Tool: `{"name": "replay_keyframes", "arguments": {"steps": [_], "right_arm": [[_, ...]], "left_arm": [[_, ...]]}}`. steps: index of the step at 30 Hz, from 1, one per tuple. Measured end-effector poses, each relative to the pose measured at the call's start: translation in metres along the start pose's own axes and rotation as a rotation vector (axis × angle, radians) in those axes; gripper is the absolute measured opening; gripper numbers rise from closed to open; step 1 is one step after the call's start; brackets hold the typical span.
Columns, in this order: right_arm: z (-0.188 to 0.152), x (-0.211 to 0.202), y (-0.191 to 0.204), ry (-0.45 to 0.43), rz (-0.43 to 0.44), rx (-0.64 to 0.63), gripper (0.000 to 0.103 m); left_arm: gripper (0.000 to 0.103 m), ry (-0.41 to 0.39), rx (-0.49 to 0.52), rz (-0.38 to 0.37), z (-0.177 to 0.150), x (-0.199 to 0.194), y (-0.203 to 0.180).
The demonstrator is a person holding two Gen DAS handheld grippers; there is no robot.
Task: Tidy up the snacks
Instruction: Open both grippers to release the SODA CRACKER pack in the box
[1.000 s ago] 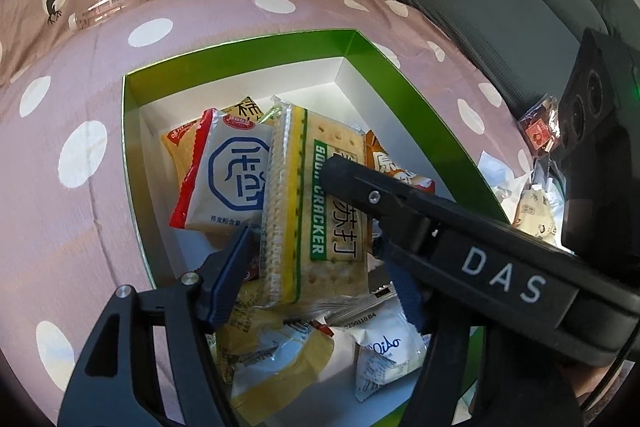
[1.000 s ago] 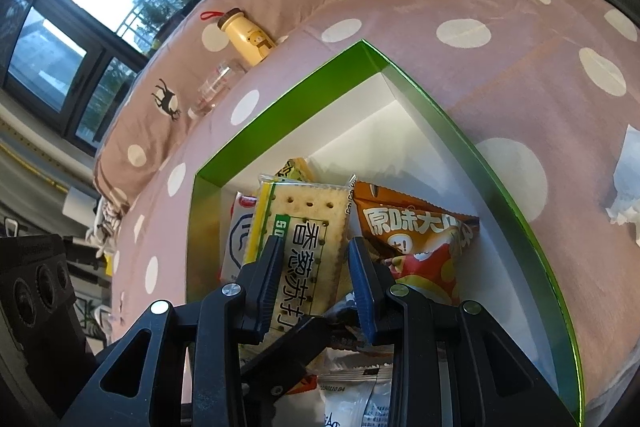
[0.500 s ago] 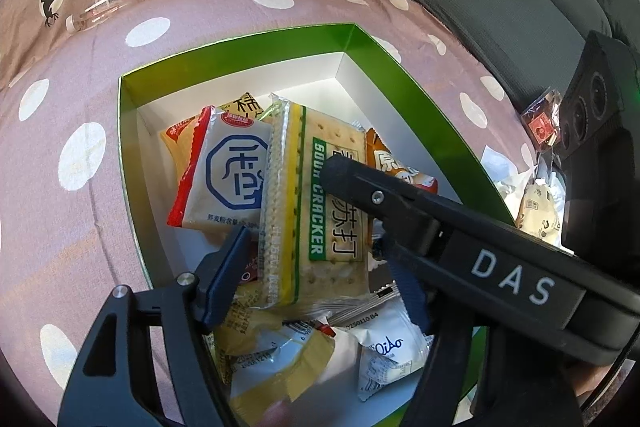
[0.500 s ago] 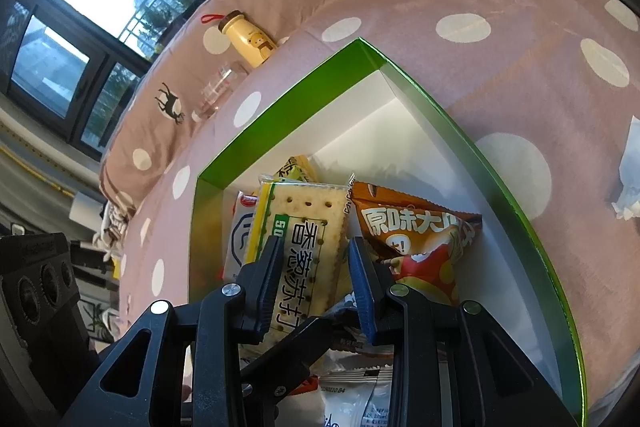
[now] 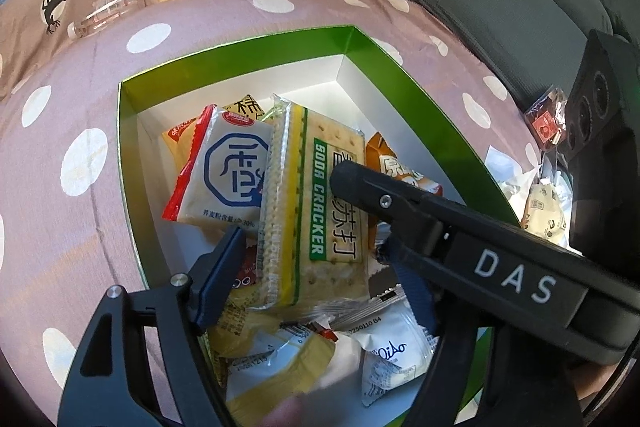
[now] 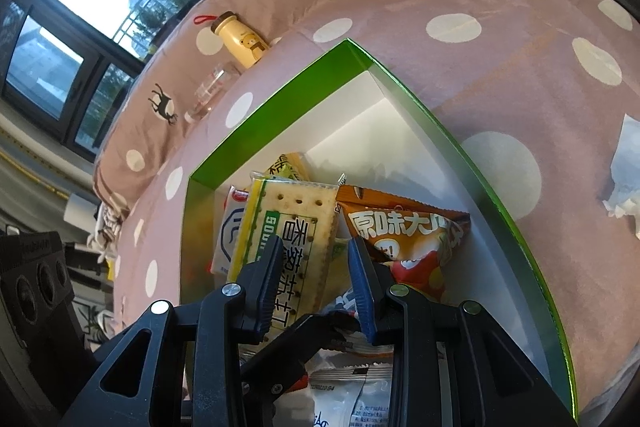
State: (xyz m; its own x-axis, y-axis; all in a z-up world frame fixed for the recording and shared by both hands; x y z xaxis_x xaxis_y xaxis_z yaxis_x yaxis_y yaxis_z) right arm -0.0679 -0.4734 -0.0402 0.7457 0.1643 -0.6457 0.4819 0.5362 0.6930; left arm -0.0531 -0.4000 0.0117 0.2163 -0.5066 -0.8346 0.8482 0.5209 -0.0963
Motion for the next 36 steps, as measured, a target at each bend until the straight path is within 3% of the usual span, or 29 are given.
{"name": "replay_keyframes", "arguments": {"steps": [10,15,17,19,25,31,36], "right_arm": [[0.000,-0.001,0.001,-0.016,-0.026,-0.012,0.033],[-0.003,-0.007,0.010,-0.027,-0.054,-0.042,0.036],[-0.005,-0.012,0.018,-0.035,-0.045,-0.057,0.045],[-0.006,-0.019,0.026,-0.058,-0.044,-0.070,0.064],[-0.012,-0.049,0.054,-0.136,-0.033,-0.107,0.083],[-0.018,-0.072,0.077,-0.182,-0.011,-0.120,0.088],[-0.018,-0.084,0.085,-0.235,-0.029,-0.139,0.088]], "left_arm": [[0.074,-0.002,-0.008,0.017,0.000,-0.005,0.000],[0.075,-0.050,0.053,0.108,0.004,-0.026,0.001],[0.076,-0.059,0.049,0.116,0.005,-0.035,0.005],[0.076,-0.072,0.035,0.114,0.006,-0.044,0.008],[0.086,-0.131,0.024,0.131,0.008,-0.078,0.013],[0.096,-0.175,0.001,0.155,0.007,-0.108,0.021],[0.099,-0.200,-0.008,0.192,0.005,-0.128,0.028]]}}
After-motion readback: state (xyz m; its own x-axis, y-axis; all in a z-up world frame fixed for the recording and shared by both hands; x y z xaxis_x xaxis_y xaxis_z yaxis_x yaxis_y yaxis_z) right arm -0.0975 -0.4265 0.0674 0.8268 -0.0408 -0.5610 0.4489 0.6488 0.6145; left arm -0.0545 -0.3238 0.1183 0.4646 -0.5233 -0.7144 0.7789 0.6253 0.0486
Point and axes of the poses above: each gripper's, at about its wrist camera, not at the fingertips, and x roughly the way its jaws point, y to its left, z to its top, the point moved 8 cm from there along x, roughly the way its jaws point, and after that the axes turned 15 degrees about x, right-handed, at the moved point
